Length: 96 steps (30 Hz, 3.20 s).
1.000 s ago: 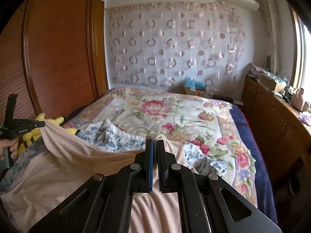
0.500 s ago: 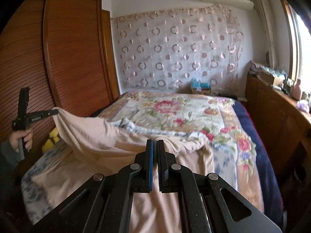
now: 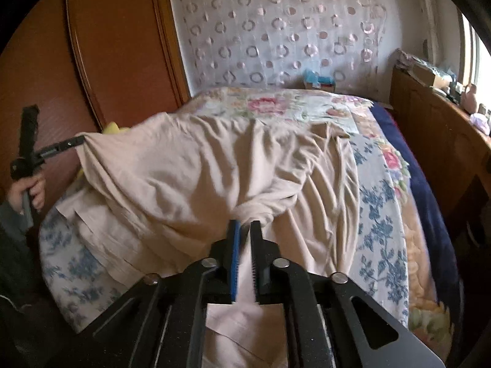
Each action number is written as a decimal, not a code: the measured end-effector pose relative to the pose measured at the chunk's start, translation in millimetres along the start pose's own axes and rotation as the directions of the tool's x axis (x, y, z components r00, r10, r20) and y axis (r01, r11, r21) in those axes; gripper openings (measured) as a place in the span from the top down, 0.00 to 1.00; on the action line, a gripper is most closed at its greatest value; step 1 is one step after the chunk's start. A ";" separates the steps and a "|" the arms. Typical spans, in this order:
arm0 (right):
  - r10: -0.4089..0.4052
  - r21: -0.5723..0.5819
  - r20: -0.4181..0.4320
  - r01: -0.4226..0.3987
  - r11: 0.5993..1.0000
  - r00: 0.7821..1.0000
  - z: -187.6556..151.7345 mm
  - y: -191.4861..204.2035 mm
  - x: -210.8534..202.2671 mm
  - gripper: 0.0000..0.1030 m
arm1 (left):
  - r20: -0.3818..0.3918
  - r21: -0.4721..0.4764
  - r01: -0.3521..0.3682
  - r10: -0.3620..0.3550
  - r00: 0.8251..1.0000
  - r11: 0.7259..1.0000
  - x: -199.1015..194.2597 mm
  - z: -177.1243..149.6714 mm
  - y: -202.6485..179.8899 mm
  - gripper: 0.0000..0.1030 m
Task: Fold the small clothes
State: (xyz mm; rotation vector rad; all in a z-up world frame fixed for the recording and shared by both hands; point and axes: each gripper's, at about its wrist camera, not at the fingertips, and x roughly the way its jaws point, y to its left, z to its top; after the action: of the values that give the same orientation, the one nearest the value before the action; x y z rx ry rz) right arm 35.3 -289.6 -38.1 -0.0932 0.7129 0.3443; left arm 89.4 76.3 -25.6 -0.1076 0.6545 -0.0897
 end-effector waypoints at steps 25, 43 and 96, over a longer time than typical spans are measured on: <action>-0.016 0.029 -0.130 0.020 0.999 0.991 21.2 -16.4 93.0 0.76 | -0.061 0.019 0.019 -0.018 0.998 1.000 9.6 -22.9 -12.8 0.95; -0.067 -0.032 -0.061 0.065 0.997 0.996 25.6 0.3 72.8 0.98 | -0.015 0.021 0.036 -0.036 0.999 0.999 -9.9 -16.3 -16.8 0.95; -0.132 -0.048 -0.095 0.128 0.991 0.987 1.0 16.5 72.4 0.57 | -0.197 0.020 -0.028 0.032 0.980 0.999 11.0 -57.8 -2.1 0.55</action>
State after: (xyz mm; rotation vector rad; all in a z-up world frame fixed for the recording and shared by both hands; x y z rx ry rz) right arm 81.2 -253.8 -84.2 -0.1962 0.7931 0.2302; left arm 62.6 68.8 -77.5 -0.0729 0.8532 -0.0773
